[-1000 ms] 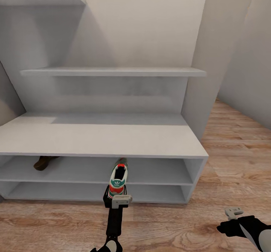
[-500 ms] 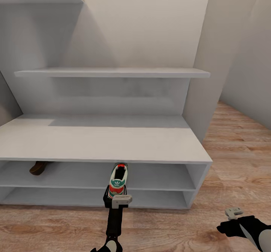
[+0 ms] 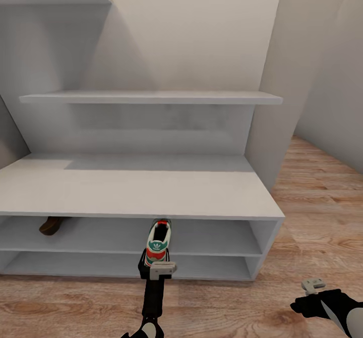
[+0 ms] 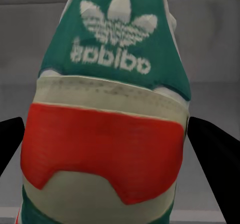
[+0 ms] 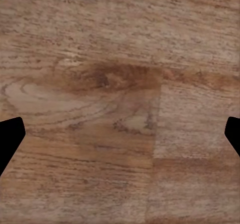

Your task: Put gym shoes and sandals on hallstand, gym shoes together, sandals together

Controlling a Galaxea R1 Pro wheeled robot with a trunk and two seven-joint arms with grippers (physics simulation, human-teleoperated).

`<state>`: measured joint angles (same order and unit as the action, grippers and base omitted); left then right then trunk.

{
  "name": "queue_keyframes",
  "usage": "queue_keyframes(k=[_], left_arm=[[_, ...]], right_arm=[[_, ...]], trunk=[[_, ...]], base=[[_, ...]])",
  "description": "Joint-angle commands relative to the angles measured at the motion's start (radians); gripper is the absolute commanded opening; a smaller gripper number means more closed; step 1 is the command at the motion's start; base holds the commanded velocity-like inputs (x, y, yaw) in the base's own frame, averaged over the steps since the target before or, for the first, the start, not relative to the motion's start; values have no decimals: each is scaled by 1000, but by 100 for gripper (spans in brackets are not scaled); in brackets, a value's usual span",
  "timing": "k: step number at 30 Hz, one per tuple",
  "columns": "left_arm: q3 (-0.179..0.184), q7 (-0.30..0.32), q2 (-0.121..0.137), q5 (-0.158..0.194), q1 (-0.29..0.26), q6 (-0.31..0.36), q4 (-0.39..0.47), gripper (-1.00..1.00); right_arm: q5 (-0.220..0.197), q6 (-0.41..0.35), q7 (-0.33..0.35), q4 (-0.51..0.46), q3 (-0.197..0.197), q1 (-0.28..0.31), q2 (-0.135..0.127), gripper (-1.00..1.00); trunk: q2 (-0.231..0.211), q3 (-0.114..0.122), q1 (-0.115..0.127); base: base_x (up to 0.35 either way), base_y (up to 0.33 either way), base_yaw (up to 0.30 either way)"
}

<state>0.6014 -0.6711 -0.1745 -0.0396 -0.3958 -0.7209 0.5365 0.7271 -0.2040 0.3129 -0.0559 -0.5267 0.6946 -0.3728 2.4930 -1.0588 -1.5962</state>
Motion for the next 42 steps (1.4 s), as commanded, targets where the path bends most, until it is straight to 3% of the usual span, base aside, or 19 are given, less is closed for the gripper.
queue_keyframes(k=[1, 26, 34, 42], left_arm=[[0, 1, 0, 0, 0, 0, 0, -100], [-2, 2, 0, 12, 0, -1, -1, -100], [-1, 21, 0, 116, 0, -3, -1, -100], [0, 82, 0, 151, 0, -3, -1, -100]], right_arm=[[0, 0, 0, 0, 0, 0, 0, 100], [0, 0, 0, 1, 0, 0, 1, 100], [0, 0, 0, 1, 0, 0, 1, 100], [0, 0, 0, 1, 0, 0, 5, 100]], trunk=[[0, 0, 0], [0, 0, 0], [0, 0, 0], [0, 0, 0]], base=[[1, 0, 0], [0, 0, 0], [0, 0, 0], [0, 0, 0]])
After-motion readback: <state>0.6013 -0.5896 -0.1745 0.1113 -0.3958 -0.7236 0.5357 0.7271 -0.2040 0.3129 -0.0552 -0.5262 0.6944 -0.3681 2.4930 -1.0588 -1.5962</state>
